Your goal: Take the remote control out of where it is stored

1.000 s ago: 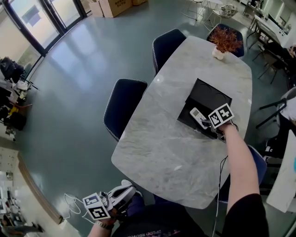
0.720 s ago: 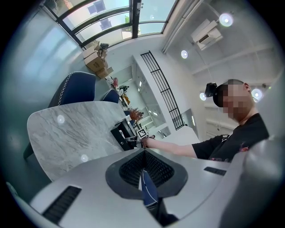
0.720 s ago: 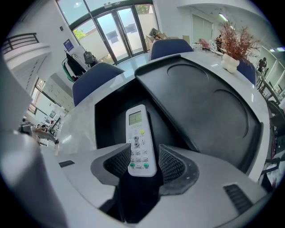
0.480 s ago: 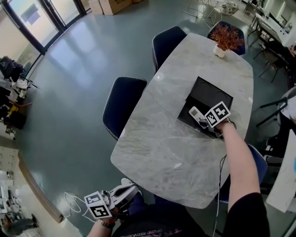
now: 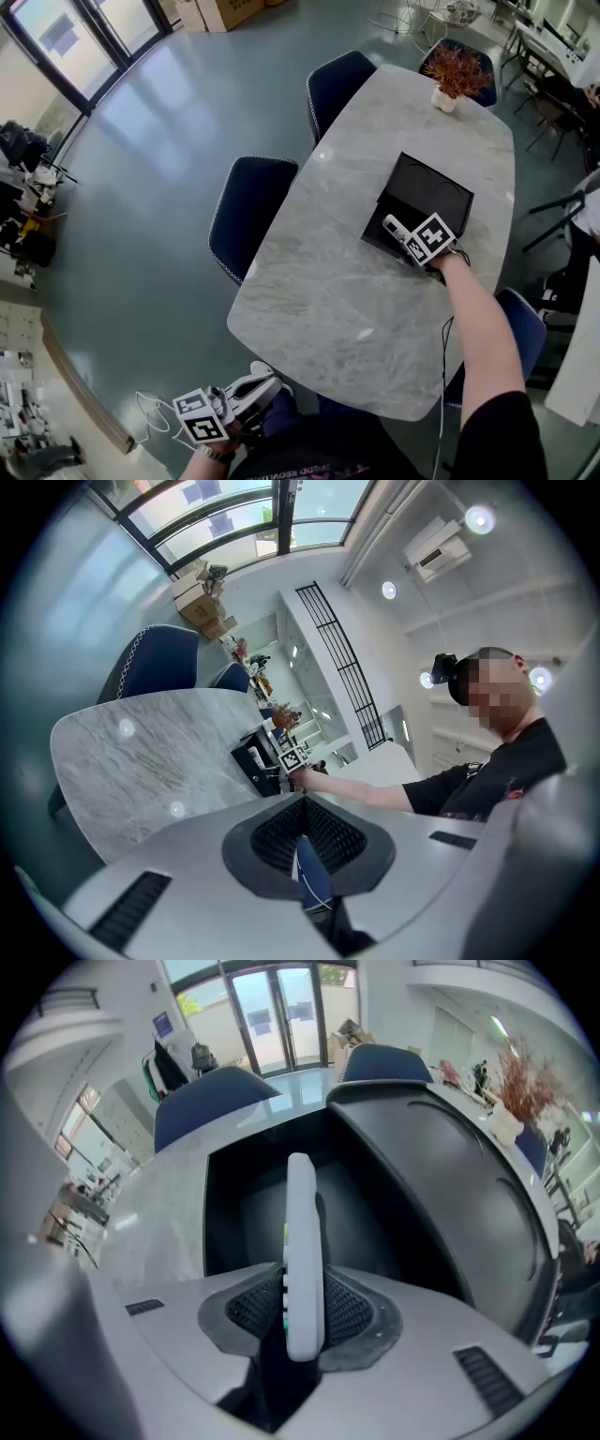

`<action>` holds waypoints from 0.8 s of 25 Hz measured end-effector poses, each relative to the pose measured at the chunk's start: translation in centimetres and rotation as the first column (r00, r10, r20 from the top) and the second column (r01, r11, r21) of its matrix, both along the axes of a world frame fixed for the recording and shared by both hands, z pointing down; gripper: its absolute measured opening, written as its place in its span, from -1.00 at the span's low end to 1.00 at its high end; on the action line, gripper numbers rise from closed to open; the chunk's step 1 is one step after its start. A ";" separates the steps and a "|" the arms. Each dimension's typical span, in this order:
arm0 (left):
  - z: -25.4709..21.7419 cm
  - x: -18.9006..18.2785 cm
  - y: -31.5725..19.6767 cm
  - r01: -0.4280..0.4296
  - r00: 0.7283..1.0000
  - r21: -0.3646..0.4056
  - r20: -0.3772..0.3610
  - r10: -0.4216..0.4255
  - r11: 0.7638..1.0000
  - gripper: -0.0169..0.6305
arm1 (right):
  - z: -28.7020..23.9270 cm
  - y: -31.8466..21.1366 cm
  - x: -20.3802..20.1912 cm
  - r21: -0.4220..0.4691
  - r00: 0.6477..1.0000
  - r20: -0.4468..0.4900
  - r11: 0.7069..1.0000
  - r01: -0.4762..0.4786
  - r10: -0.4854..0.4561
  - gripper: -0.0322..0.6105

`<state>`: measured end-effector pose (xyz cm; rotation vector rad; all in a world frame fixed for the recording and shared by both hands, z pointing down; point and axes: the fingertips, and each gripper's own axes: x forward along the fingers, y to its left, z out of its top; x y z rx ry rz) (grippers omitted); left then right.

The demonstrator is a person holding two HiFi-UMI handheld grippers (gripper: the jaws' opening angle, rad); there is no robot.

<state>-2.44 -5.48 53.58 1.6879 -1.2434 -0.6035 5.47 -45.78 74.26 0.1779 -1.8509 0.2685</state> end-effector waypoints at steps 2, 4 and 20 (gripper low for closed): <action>-0.1 -0.2 0.1 0.000 1.000 0.004 0.001 0.000 1.000 -0.93 | 0.0 -0.1 -0.3 0.049 0.999 -0.026 0.998 0.031 -0.029 -0.54; -0.2 -0.4 0.1 0.005 1.000 0.005 0.000 -0.005 1.000 -0.93 | 0.0 -0.1 -0.4 0.043 0.999 -0.034 0.998 0.034 -0.032 -0.54; -0.9 -1.4 0.9 -0.023 1.000 0.019 0.005 0.023 1.000 -0.93 | -4.2 -1.0 0.4 0.055 0.990 0.108 0.994 -0.093 0.087 -0.54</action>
